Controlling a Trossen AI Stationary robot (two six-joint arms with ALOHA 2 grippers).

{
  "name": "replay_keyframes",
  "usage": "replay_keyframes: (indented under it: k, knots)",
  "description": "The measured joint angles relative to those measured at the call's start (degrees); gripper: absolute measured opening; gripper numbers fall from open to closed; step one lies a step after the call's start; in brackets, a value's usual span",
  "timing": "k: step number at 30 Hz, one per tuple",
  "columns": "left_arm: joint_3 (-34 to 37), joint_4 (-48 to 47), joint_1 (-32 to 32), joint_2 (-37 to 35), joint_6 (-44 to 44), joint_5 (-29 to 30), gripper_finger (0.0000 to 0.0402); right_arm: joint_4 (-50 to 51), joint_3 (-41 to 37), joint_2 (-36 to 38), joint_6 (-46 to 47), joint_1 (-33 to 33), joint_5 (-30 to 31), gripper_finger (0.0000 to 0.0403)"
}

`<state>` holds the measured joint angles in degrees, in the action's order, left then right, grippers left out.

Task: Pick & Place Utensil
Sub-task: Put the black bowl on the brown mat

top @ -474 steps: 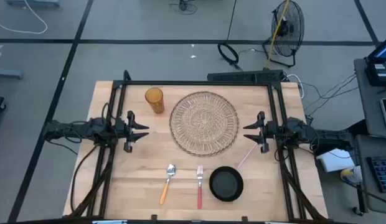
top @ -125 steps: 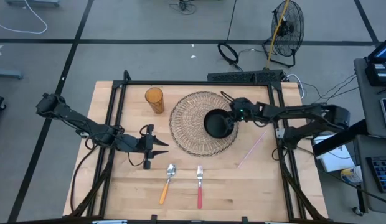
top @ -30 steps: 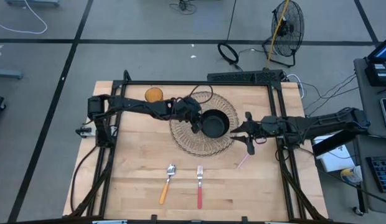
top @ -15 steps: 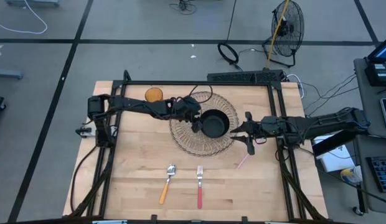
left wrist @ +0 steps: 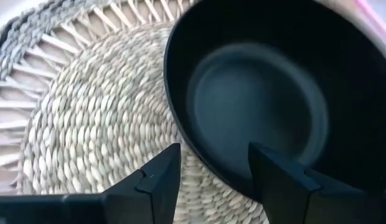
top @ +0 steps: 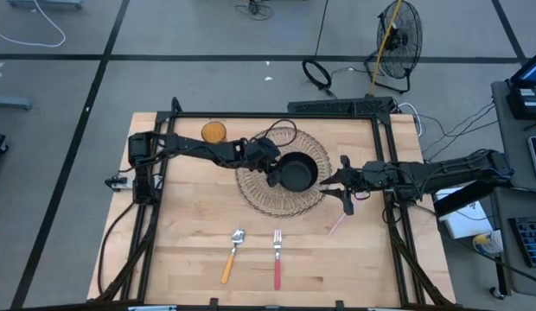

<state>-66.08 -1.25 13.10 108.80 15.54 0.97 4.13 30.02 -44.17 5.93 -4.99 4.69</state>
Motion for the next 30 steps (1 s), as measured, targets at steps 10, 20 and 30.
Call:
replay_keyframes:
  k: [10,20,30]
  knots:
    - [0.0,-0.3,0.0,0.0,-0.1,0.5,0.0182,0.0,0.0,0.0,-0.2,0.0,0.1,0.0116]
    - [0.0,-0.2,0.0,0.0,-0.9,0.5,0.0078,0.0,0.0,0.0,-0.2,0.0,0.2,0.0116]
    - [0.0,-1.4,0.0,-0.1,-3.1,0.4,0.0017,0.0,0.0,0.0,-0.2,0.0,0.2,0.0116]
